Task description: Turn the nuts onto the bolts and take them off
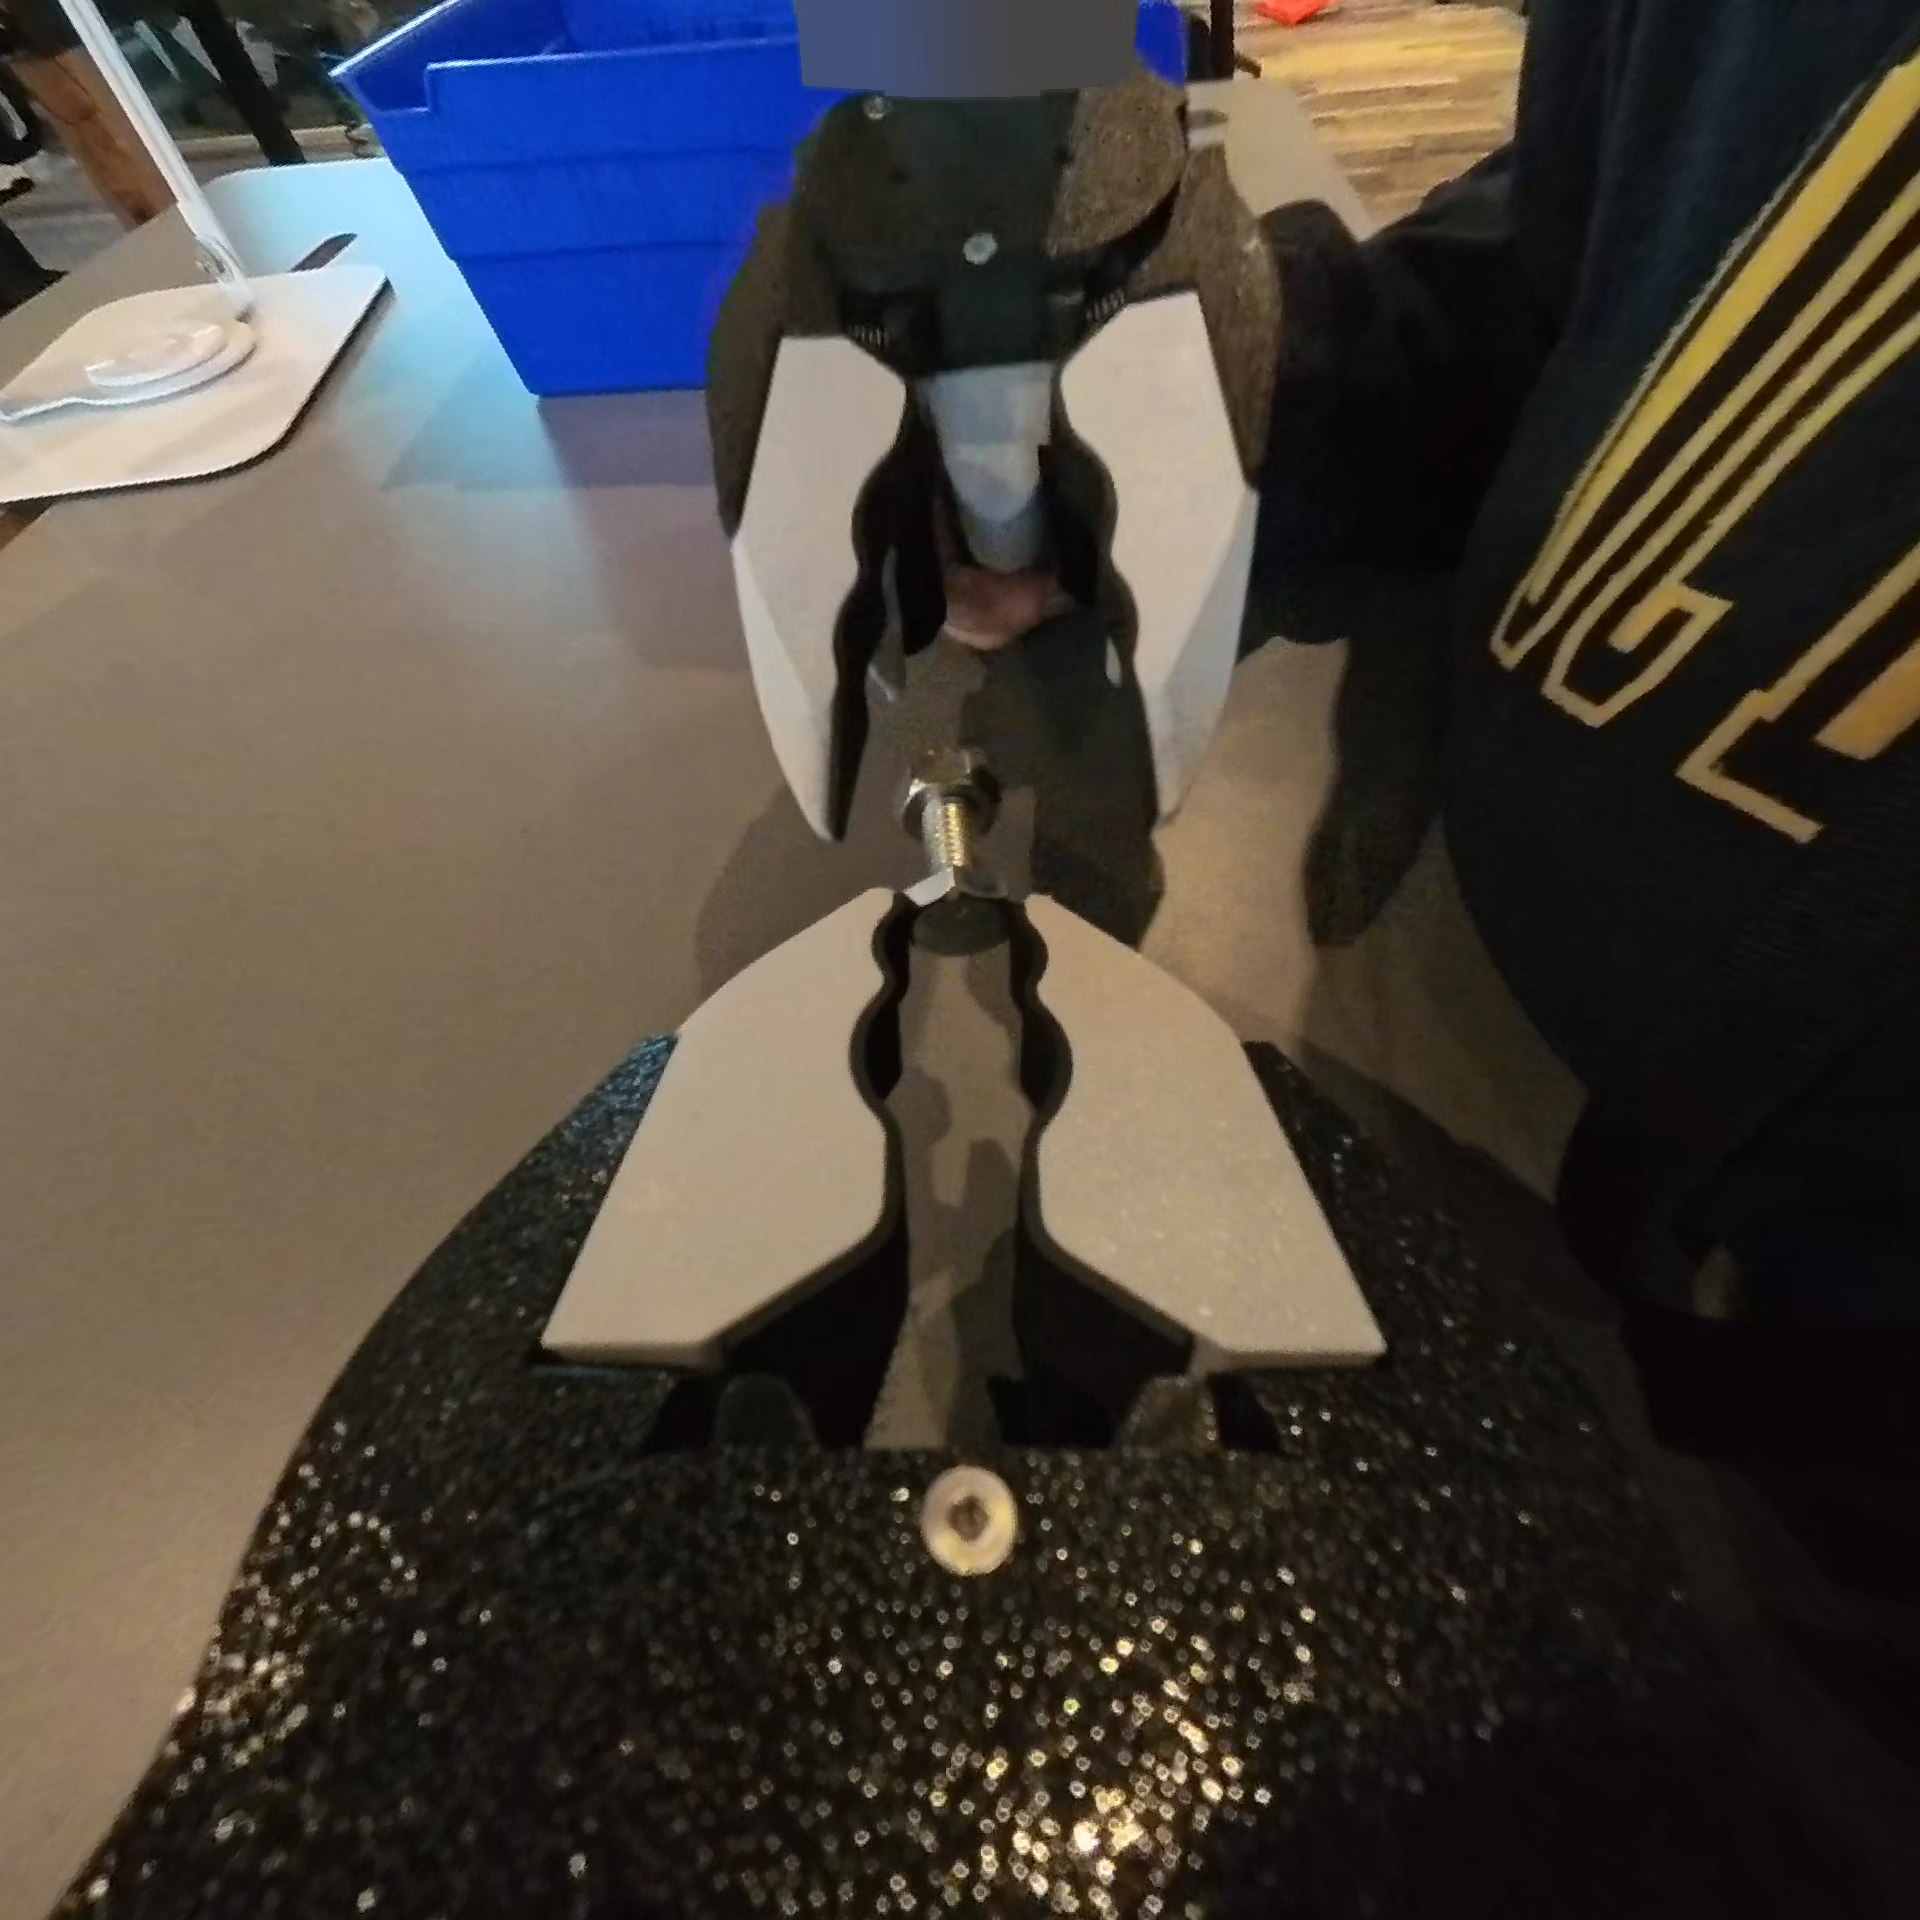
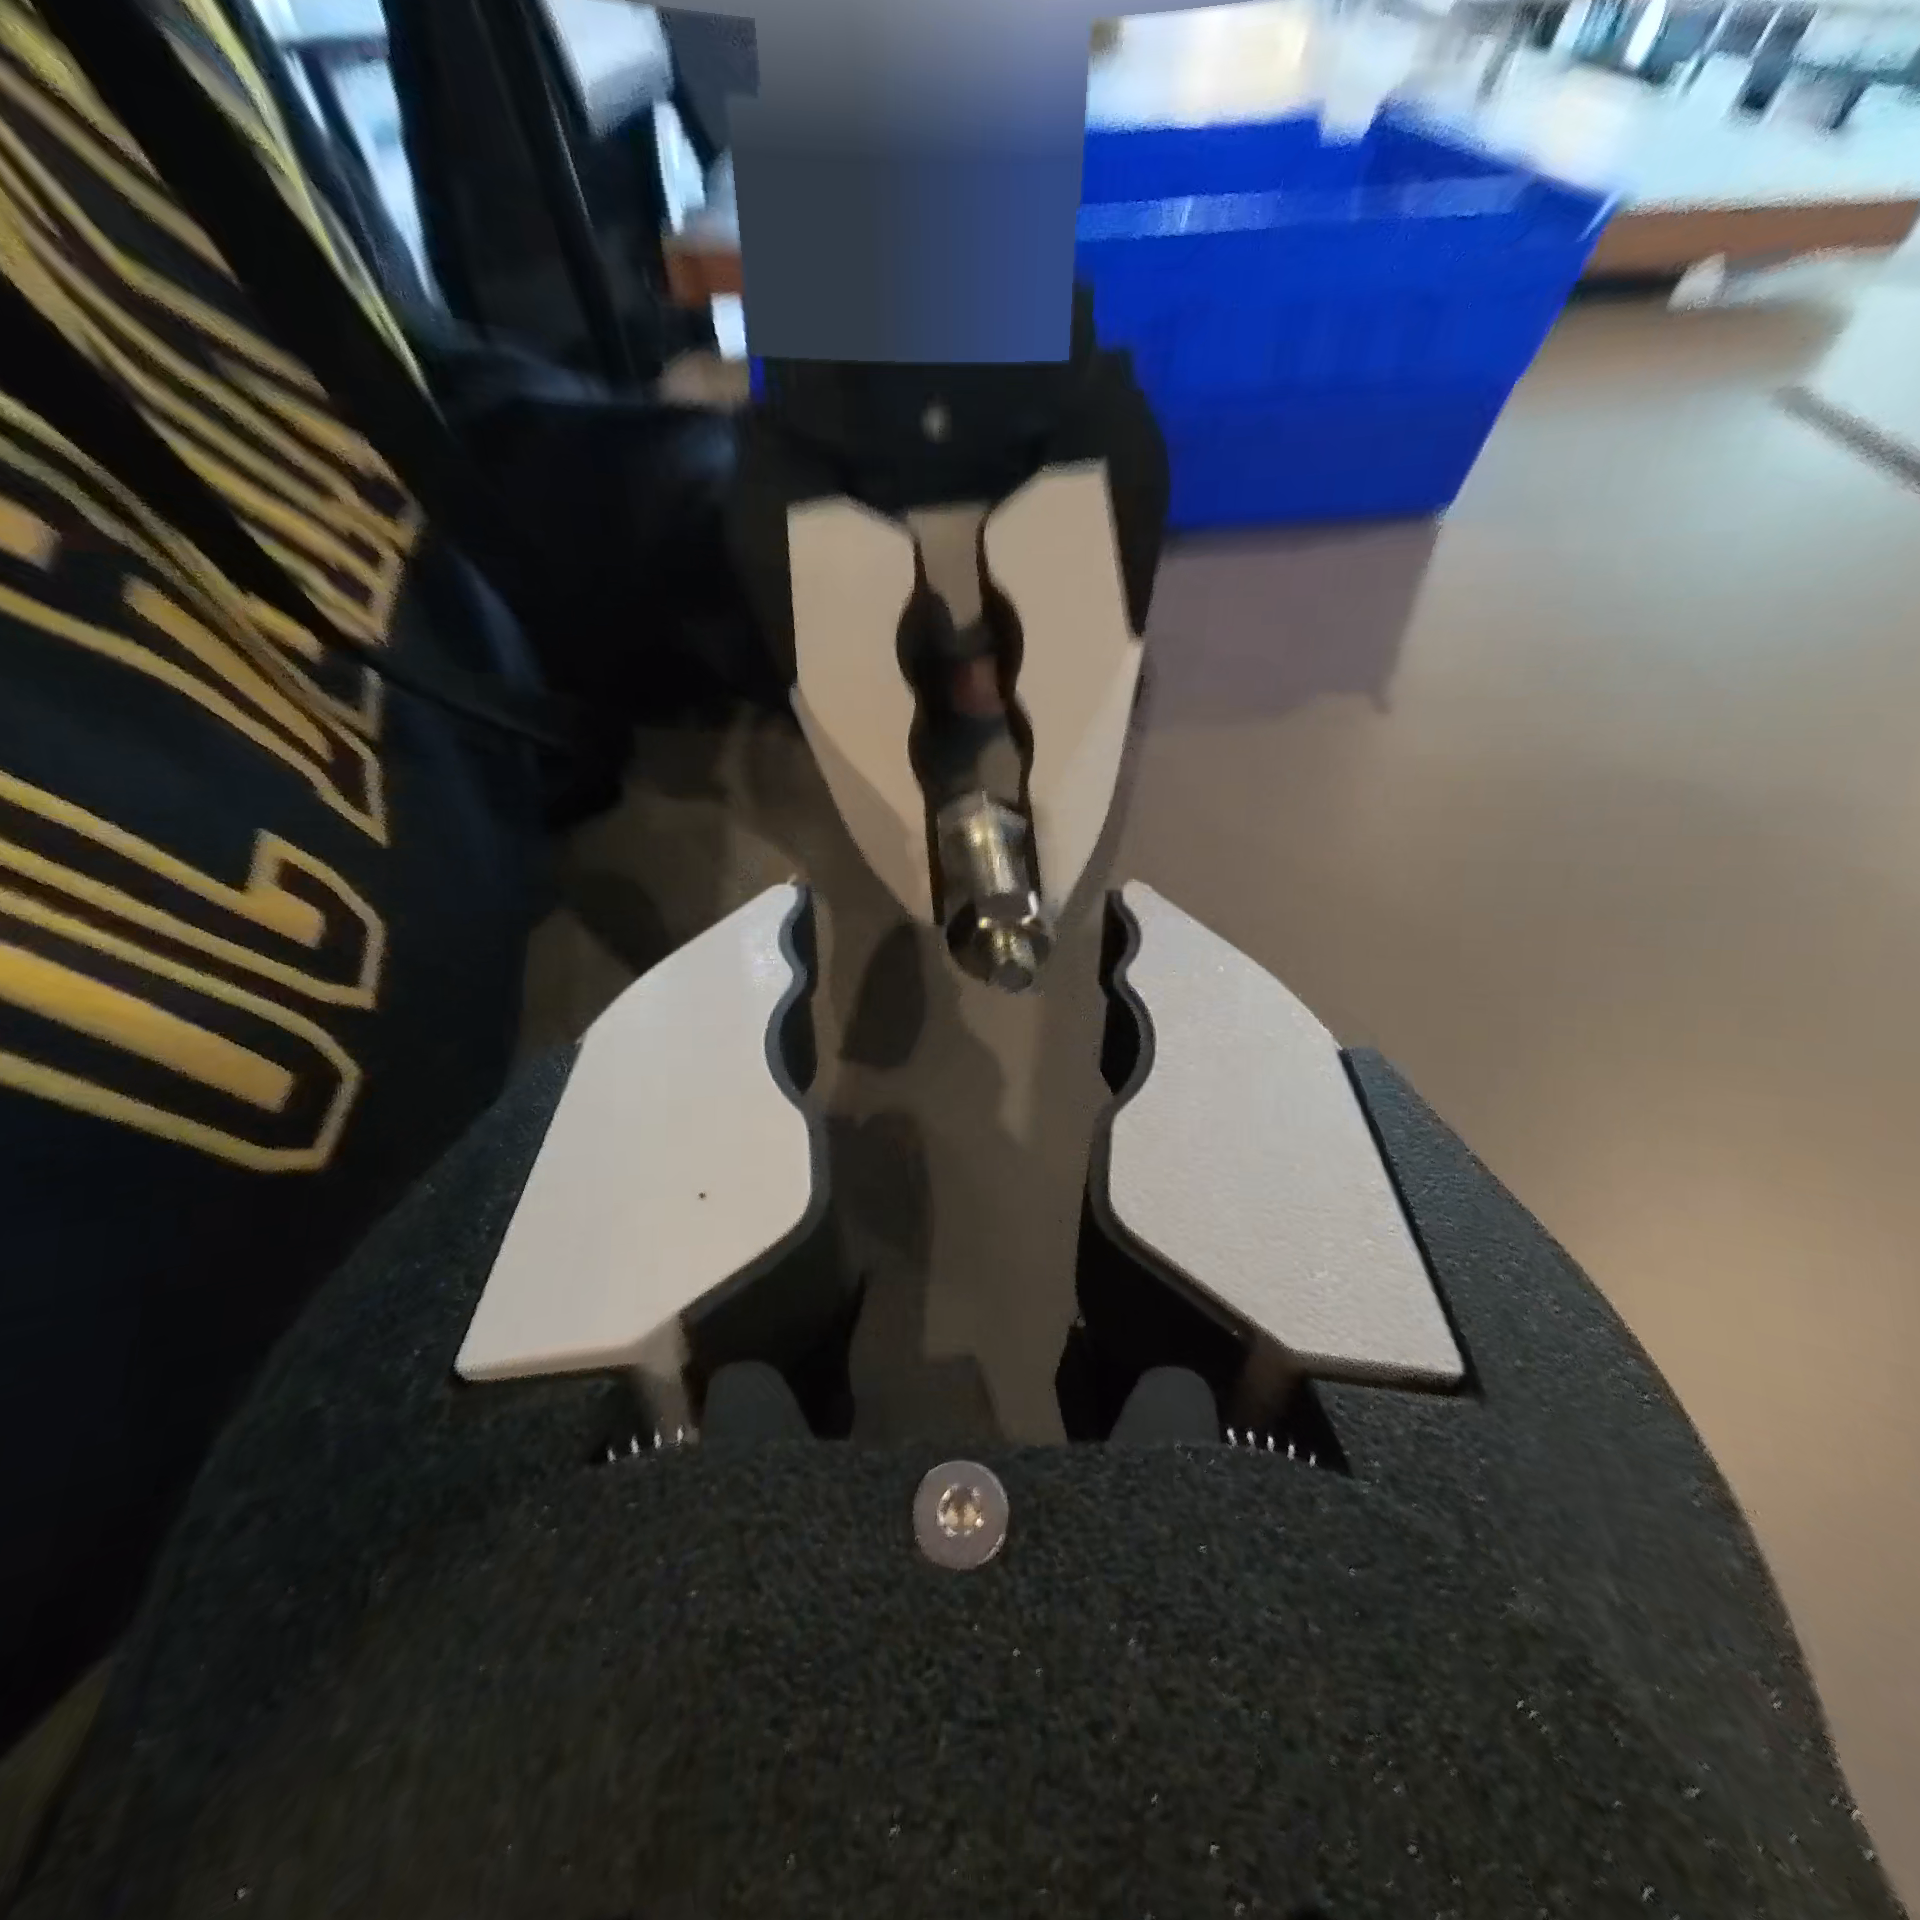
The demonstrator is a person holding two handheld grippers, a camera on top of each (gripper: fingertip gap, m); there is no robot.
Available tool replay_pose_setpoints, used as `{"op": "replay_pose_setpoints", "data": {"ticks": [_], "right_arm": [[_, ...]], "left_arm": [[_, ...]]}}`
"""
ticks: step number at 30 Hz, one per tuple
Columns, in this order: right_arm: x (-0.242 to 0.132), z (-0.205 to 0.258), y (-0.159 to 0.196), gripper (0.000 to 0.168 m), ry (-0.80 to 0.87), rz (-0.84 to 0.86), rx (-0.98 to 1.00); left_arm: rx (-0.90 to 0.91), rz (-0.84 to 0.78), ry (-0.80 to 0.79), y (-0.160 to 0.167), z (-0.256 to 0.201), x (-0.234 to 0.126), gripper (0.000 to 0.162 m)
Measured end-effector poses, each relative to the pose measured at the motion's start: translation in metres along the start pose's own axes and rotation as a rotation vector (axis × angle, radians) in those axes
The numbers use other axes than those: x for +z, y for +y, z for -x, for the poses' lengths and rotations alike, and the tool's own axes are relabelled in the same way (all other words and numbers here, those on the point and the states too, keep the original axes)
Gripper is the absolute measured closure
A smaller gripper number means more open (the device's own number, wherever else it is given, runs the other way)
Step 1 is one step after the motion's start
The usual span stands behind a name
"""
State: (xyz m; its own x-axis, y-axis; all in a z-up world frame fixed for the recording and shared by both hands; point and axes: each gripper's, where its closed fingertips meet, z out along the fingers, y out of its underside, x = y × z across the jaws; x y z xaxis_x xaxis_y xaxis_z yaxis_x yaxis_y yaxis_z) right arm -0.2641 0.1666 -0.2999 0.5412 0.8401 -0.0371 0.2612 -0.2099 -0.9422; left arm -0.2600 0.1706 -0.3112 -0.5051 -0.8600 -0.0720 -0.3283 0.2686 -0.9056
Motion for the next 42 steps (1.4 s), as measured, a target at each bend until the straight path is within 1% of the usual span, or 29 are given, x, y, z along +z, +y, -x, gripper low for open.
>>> {"op": "replay_pose_setpoints", "data": {"ticks": [2,5,9,11,12,13,15,17,20,22,24,26,28,30,33,35,36,38,40,42], "right_arm": [[0.005,0.004,0.006,0.116,-0.003,0.054,-0.037],[0.007,0.007,0.008,0.115,0.007,0.075,-0.088],[0.003,0.014,-0.003,0.113,-0.025,-0.001,-0.122],[-0.001,0.027,-0.011,0.125,-0.099,-0.052,-0.142],[-0.001,0.028,-0.013,0.126,-0.103,-0.06,-0.14],[-0.002,0.025,-0.013,0.125,-0.083,-0.064,-0.136],[-0.003,0.012,-0.013,0.117,-0.006,-0.067,-0.112],[-0.002,0.003,-0.006,0.112,0.03,-0.022,-0.068],[0.006,0.006,0.009,0.112,-0.009,0.074,-0.043],[0.006,0.01,0.007,0.113,-0.019,0.064,-0.073],[0.003,0.016,-0.001,0.112,-0.035,0.003,-0.114],[-0.004,0.031,-0.014,0.129,-0.127,-0.078,-0.128],[-0.006,0.024,-0.017,0.123,-0.095,-0.093,-0.1],[-0.006,0.013,-0.016,0.115,-0.028,-0.088,-0.075],[0.0,0.006,-0.003,0.112,-0.007,-0.009,-0.026],[0.004,0.009,0.005,0.112,-0.033,0.047,-0.02],[0.005,0.013,0.005,0.113,-0.052,0.045,-0.031],[0.002,0.018,-0.001,0.11,-0.065,0.004,-0.075],[-0.005,0.037,-0.014,0.128,-0.185,-0.077,-0.093],[-0.007,0.036,-0.018,0.123,-0.189,-0.09,-0.06]], "left_arm": [[0.001,-0.003,0.002,0.0,0.0,0.0,0.144],[0.0,-0.003,0.006,0.0,-0.001,0.0,0.144],[-0.001,0.002,0.006,0.0,-0.001,0.0,0.144],[-0.004,0.005,0.002,0.001,0.0,0.0,0.144],[-0.005,0.001,0.003,0.0,0.0,0.0,0.144],[-0.006,-0.003,0.005,0.0,0.0,-0.001,0.144],[-0.007,-0.007,0.008,-0.001,-0.001,-0.001,0.144],[-0.003,-0.007,0.012,-0.001,-0.001,-0.001,0.144],[-0.001,-0.005,0.012,0.0,-0.002,-0.001,0.144],[-0.003,-0.006,0.015,-0.001,-0.002,-0.001,0.144],[-0.002,-0.003,0.017,0.0,-0.002,-0.001,0.144],[-0.005,0.009,0.008,0.001,-0.001,0.0,0.144],[-0.005,0.006,0.012,0.001,-0.001,0.0,0.144],[-0.008,0.002,0.015,0.0,-0.001,0.0,0.144],[-0.005,0.002,0.019,0.0,-0.002,0.0,0.144],[-0.004,0.004,0.019,0.0,-0.002,0.0,0.144],[-0.003,0.004,0.021,0.001,-0.002,0.0,0.144],[-0.001,0.003,0.027,0.0,-0.003,0.0,0.144],[-0.007,0.016,0.016,0.002,-0.002,0.001,0.144],[-0.006,0.015,0.02,0.002,-0.002,0.001,0.144]]}}
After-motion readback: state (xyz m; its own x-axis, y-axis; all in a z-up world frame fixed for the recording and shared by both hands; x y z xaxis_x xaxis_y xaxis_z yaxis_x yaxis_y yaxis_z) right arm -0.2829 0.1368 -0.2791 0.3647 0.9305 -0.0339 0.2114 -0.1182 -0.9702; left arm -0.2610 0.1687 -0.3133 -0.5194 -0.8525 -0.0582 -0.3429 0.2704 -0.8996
